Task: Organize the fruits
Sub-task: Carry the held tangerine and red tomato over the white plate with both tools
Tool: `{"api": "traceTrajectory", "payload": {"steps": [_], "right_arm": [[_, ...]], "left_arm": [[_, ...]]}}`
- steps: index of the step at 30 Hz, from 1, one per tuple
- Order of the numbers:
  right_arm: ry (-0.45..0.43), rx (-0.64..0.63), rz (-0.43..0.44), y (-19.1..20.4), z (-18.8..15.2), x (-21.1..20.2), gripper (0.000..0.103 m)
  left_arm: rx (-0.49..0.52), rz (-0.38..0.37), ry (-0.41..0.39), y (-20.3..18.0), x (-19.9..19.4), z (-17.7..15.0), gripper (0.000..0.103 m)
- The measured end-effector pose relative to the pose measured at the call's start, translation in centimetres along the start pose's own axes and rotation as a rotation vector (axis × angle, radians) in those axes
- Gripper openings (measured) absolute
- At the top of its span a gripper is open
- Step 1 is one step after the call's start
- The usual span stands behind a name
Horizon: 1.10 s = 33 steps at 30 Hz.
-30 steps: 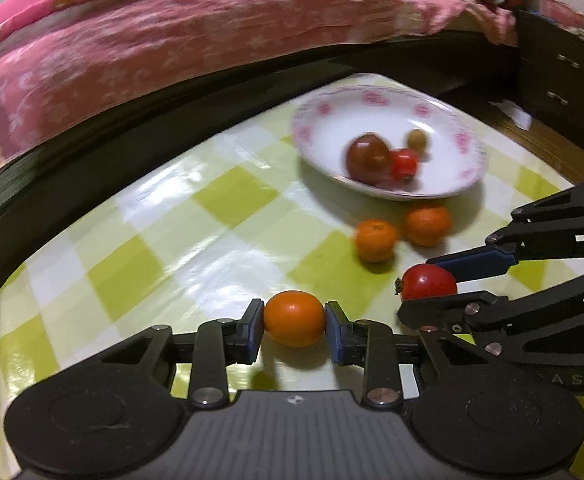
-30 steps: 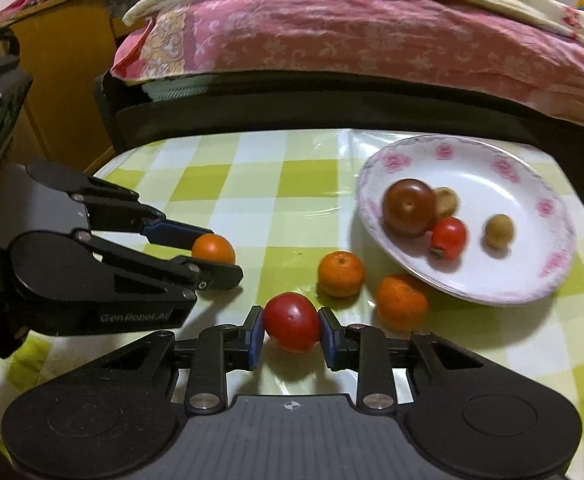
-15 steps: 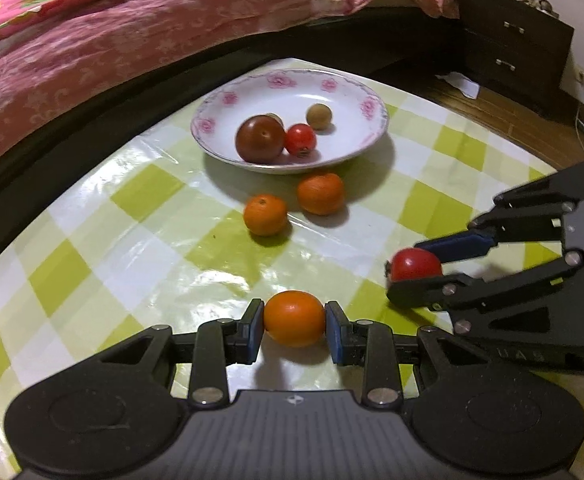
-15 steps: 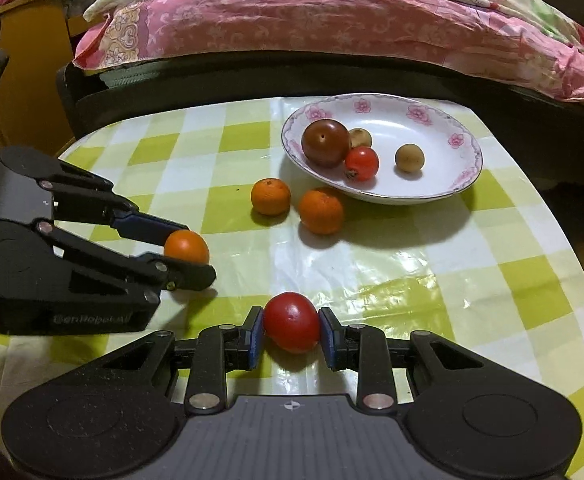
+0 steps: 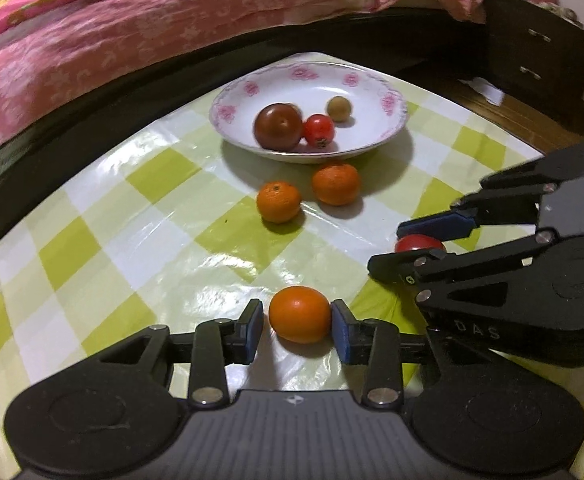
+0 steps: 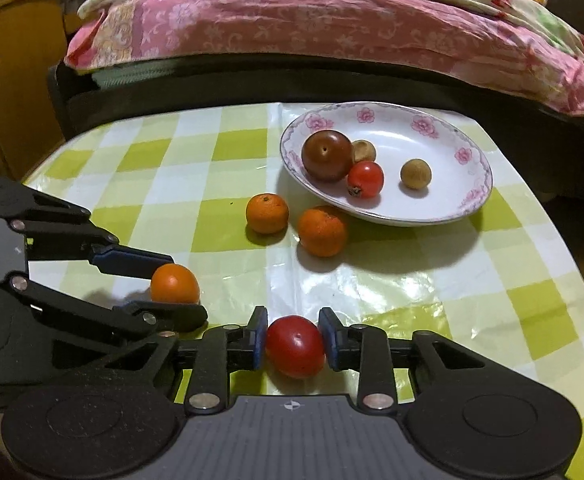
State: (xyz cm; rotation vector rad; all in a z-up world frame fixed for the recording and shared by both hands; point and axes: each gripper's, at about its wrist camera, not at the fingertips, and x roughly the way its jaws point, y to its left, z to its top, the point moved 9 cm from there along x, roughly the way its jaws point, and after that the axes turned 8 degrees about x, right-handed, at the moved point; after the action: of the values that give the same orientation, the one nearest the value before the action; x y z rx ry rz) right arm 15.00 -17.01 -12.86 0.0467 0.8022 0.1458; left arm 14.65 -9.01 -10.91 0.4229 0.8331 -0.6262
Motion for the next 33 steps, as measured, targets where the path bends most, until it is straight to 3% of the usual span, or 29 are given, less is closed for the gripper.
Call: {"api": "traceTrajectory", "payload": {"steps": [10,20,33], "right_arm": [[0.022,0.043,0.0,-0.7,-0.1,-0.1,0.024],[0.023,0.063,0.001,-1.6,-0.1,-0.5,0.024],[0.016,0.095,0.0,-2.0,-0.1,-0.7,0.024]], "left_arm": [[-0.144,0.115,0.019,-0.2,-0.3,-0.3,0.04],[-0.088,0.245,0.06,-1.5,-0.4,0.1,0.04],[-0.091,0.226,0.037,-1.8,-0.7,0.8,0.039]]}}
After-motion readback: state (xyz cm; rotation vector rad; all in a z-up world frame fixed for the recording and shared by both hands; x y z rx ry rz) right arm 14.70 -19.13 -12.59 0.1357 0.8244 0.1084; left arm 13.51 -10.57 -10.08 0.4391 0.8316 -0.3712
